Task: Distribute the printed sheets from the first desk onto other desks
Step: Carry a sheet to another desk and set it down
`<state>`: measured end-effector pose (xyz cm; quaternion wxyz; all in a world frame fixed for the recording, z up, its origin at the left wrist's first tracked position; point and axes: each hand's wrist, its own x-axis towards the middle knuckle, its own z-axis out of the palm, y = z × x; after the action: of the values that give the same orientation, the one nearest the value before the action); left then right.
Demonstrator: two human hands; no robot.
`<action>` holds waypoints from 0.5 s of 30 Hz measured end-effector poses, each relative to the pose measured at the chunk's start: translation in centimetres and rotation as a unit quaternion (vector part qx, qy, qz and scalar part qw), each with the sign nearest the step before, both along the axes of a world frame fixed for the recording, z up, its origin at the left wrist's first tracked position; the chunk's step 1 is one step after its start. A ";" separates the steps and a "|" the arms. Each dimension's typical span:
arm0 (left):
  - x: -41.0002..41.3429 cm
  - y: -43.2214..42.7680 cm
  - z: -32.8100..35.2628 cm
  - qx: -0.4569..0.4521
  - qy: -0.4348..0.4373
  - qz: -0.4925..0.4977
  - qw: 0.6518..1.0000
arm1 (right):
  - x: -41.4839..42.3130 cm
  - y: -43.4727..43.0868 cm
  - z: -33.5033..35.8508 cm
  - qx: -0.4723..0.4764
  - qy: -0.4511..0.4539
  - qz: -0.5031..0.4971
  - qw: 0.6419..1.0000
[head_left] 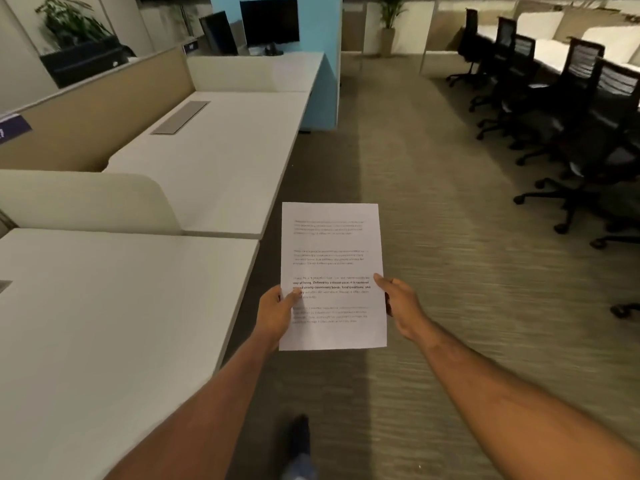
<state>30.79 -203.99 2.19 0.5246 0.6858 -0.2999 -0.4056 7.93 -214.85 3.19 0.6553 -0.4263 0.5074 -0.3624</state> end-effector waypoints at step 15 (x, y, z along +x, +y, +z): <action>16.1 -30.2 -0.4 -0.019 -0.003 0.009 1.000 | 16.3 -28.8 -0.3 -0.022 0.067 0.021 0.997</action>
<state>46.91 -234.17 1.76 0.5404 0.6798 -0.3026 -0.3927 24.25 -243.67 2.85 0.6177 -0.4746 0.5333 -0.3299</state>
